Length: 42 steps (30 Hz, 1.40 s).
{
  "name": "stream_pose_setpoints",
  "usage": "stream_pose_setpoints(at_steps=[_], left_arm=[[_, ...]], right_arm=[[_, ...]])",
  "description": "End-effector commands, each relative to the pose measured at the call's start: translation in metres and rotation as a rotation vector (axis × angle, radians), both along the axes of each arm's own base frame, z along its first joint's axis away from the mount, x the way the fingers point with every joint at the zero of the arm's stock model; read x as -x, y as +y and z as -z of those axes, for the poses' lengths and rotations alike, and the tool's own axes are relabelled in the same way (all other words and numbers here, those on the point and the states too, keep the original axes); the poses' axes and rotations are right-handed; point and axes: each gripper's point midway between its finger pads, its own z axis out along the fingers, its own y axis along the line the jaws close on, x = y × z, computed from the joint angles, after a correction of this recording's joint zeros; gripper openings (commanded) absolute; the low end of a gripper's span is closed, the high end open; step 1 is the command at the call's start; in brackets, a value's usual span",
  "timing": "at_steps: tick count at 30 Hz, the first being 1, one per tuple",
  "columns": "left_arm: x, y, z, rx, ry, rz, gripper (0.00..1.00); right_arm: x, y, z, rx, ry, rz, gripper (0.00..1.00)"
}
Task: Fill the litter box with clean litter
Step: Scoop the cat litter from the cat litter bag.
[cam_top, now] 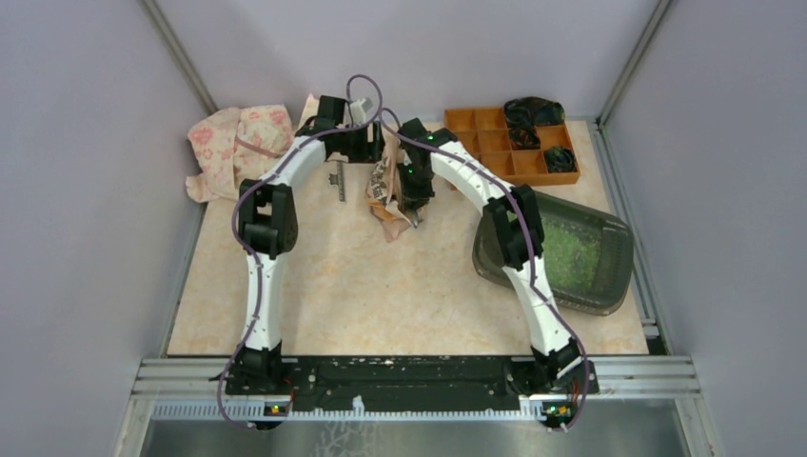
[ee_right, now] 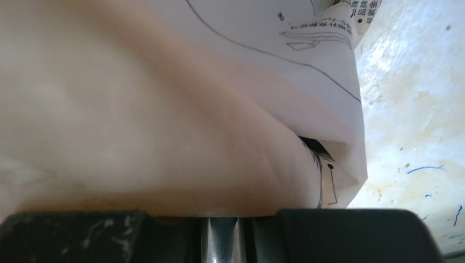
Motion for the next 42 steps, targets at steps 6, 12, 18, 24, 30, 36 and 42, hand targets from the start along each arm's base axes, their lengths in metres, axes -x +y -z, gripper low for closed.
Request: stream_pose_setpoints(at_steps=[6, 12, 18, 24, 30, 36, 42], left_arm=[[0.026, -0.024, 0.001, 0.014, 0.03, 0.115, 0.78], [0.026, -0.018, -0.007, -0.016, 0.014, 0.104, 0.78], [0.027, -0.013, -0.015, -0.046, 0.003, 0.094, 0.78], [0.029, -0.006, -0.021, -0.077, -0.002, 0.08, 0.78], [0.031, -0.003, -0.036, -0.087, -0.021, 0.066, 0.78], [0.031, 0.001, -0.051, -0.093, -0.041, 0.044, 0.78], [0.03, 0.001, -0.058, -0.085, -0.044, 0.032, 0.78]], right_arm=[[-0.077, -0.001, 0.01, 0.06, -0.333, 0.132, 0.0], [-0.075, -0.01, -0.031, 0.015, -0.539, 0.139, 0.0], [-0.044, -0.025, -0.059, 0.012, -0.658, 0.098, 0.0], [-0.026, -0.027, -0.085, 0.01, -0.751, 0.046, 0.0], [-0.012, -0.021, -0.119, -0.013, -0.806, 0.001, 0.0], [0.0, -0.03, -0.15, -0.011, -0.817, 0.005, 0.0], [0.021, -0.041, -0.158, 0.002, -0.834, 0.009, 0.0]])
